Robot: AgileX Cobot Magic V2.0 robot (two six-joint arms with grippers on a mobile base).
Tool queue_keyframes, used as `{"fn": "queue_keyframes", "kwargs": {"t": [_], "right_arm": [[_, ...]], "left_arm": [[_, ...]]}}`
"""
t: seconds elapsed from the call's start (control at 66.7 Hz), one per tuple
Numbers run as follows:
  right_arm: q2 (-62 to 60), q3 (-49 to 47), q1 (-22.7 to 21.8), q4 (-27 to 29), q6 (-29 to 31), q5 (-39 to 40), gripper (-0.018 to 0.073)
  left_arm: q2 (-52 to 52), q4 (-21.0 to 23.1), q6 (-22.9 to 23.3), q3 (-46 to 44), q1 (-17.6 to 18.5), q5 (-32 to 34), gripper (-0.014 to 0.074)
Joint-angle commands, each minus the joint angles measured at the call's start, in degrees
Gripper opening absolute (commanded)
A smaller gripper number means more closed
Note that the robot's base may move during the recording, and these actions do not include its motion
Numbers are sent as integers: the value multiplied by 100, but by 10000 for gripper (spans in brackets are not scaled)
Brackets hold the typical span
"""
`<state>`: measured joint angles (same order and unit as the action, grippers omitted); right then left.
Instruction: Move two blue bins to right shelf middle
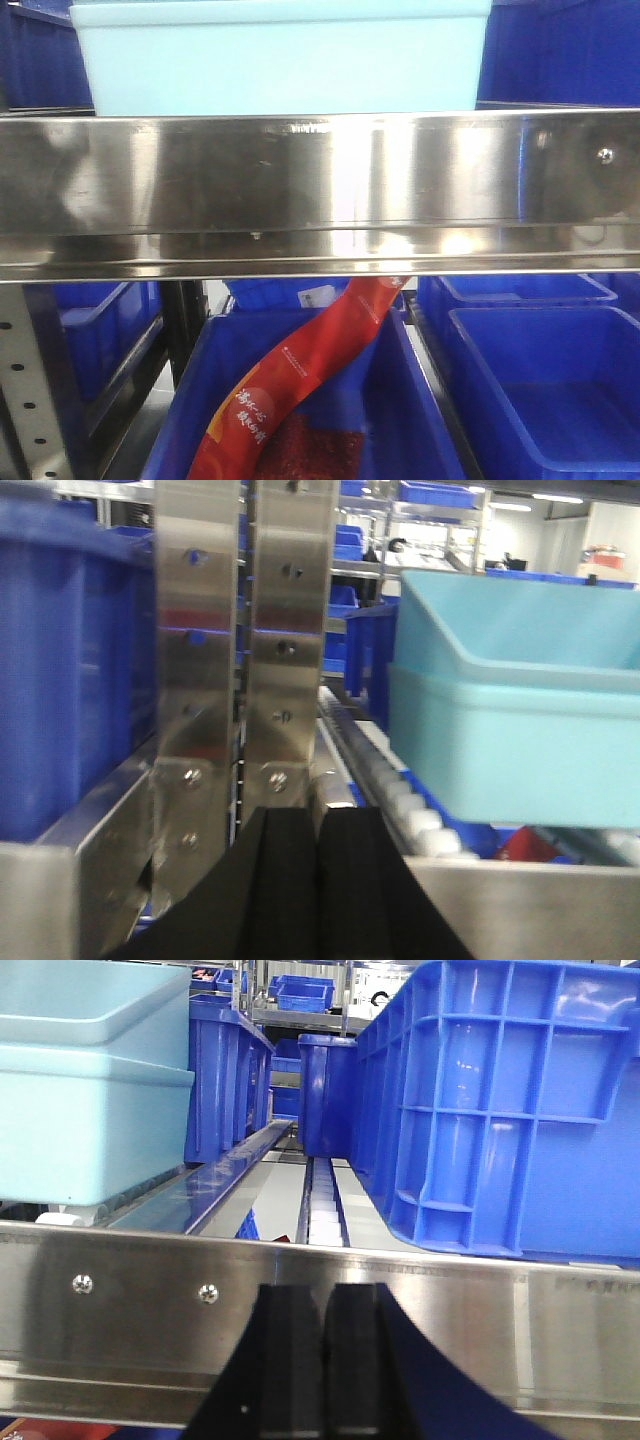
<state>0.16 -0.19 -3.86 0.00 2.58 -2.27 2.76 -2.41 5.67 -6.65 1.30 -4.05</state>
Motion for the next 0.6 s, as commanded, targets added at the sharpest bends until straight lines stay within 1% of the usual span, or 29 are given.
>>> {"fn": "queue_keyframes", "kwargs": {"t": [0.0,0.06,0.105,0.12,0.15,0.225,0.27,0.585], "right_arm": [[-16,19,-42,42,44,118,-167],[-16,19,-42,42,44,118,-167],[-16,19,-42,42,44,118,-167],[-16,19,-42,42,44,118,-167],[-16,19,-42,42,44,118,-167],[-16,19,-42,42,44,118,-167],[-16,19,-42,42,44,118,-167],[-16,19,-42,42,44,129,-167]], "left_arm": [[-276,37,-32,363,-81,274,-111],[-276,37,-32,660,-93,352,-111],[-276,37,-32,665,-93,466,-111],[-276,37,-32,665,-93,364,-111],[-276,-29,-32,665,-93,-112,-111],[-276,-247,-32,665,-93,-411,-111],[-276,-304,-32,665,-93,-444,-111],[-276,-304,-32,665,-93,-365,-111]]}}
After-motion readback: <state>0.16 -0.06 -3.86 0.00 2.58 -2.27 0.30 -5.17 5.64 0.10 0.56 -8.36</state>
